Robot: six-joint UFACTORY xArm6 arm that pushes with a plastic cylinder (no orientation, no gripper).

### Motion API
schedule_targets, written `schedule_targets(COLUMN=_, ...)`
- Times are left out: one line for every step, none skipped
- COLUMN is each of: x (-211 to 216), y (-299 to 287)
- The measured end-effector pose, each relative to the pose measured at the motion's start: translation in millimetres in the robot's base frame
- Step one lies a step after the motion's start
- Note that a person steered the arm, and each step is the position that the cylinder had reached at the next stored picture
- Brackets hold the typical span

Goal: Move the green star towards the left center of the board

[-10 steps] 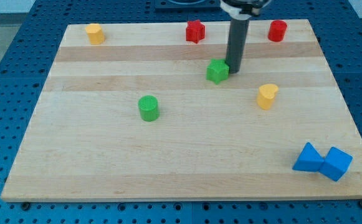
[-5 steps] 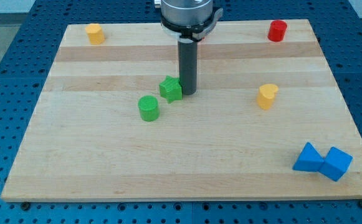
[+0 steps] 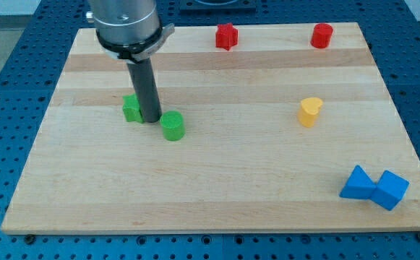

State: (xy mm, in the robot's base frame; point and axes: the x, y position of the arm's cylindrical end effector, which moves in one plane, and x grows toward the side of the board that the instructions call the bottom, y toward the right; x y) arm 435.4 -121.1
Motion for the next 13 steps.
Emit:
schedule_targets(x=-0.1, y=-7.5)
schedule_targets(x=-3.2, y=-7.9)
schedule_targets(x=-8.7, y=-7.6)
schedule_targets(x=-12.1, y=-7.6)
schedule_targets(x=-16.3, y=-7.6)
schedule_targets(x=-27.5, y=-7.6)
schedule_targets(x=-28.4, y=-25.9)
schedule_targets(x=-28.3, y=-52.2)
schedule_targets(x=-28.3, y=-61.2)
schedule_targets(x=-28.3, y=-70.7)
schedule_targets(x=-28.3, y=-80.0)
schedule_targets(x=-24.4, y=-69.8)
schedule_targets(x=-14.1, y=-54.0)
